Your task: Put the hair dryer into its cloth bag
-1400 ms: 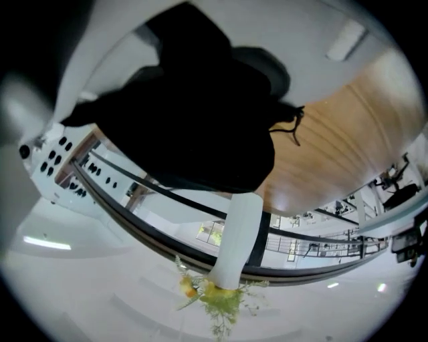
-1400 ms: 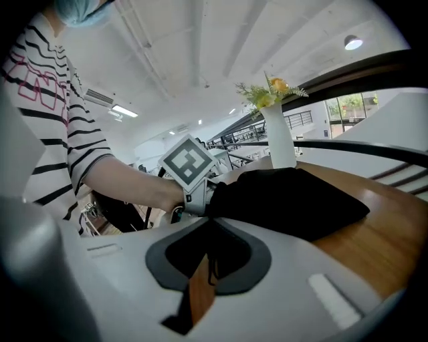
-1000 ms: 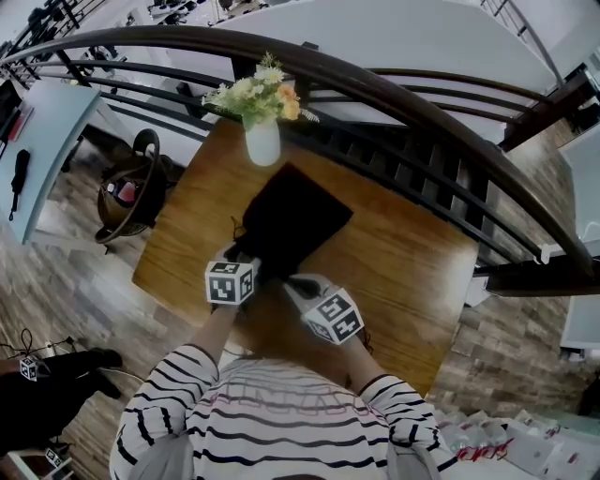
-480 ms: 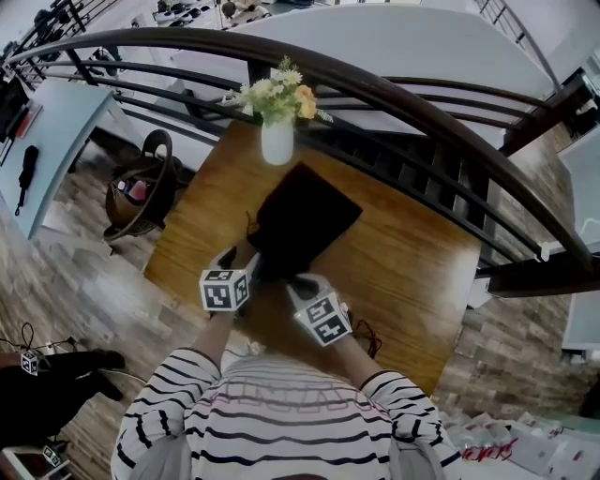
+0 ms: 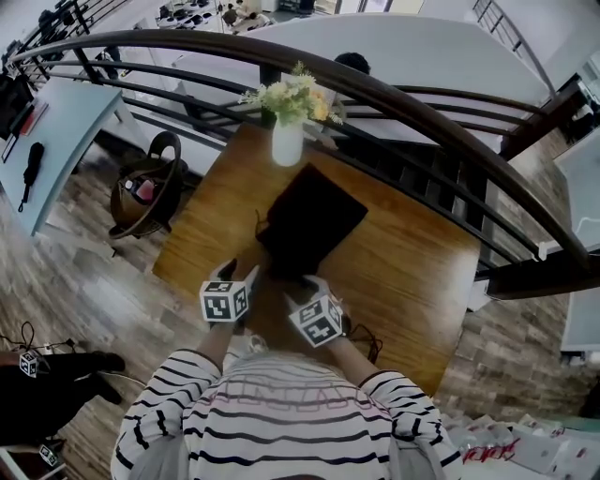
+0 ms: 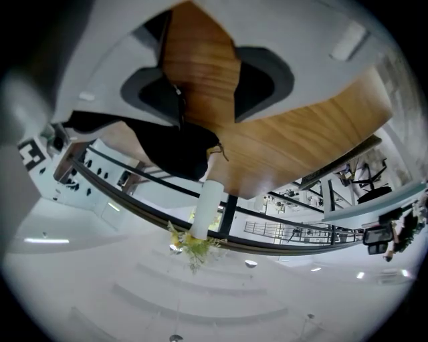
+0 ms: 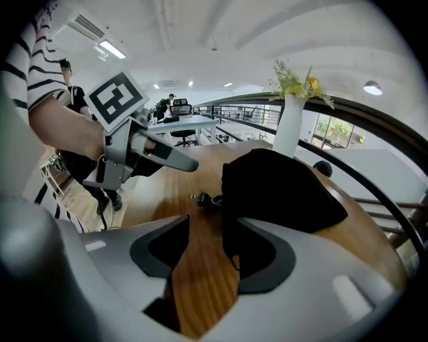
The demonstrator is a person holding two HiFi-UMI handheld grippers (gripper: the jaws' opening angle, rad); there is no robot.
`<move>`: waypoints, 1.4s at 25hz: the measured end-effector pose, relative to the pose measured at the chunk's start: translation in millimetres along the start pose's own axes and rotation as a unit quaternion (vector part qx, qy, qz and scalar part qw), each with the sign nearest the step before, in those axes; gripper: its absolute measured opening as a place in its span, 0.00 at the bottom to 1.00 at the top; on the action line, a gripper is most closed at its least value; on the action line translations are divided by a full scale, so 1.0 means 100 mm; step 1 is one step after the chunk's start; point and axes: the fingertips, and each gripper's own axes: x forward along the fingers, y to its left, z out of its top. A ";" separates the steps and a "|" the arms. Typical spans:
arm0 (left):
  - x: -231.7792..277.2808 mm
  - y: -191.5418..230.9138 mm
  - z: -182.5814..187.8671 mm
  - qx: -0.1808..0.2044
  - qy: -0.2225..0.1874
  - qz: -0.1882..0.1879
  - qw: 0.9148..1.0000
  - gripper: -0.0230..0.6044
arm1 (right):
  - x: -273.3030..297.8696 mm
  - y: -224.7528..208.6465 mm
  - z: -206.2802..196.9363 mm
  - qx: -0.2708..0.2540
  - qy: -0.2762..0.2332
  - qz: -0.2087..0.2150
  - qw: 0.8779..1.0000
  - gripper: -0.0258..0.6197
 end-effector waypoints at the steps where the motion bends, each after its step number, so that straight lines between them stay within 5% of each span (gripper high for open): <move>1: -0.03 0.00 -0.01 0.001 0.000 -0.001 1.000 0.45 | 0.00 0.02 -0.01 0.004 0.002 -0.005 1.000 0.37; 22: -0.51 -0.17 -0.12 0.050 -0.008 -0.062 0.997 0.45 | -0.45 0.35 -0.11 0.122 -0.055 -0.077 0.988 0.37; 35: -1.04 -0.46 -0.06 0.078 -0.043 -0.131 0.987 0.35 | -0.98 0.37 0.20 0.145 -0.168 -0.123 0.967 0.04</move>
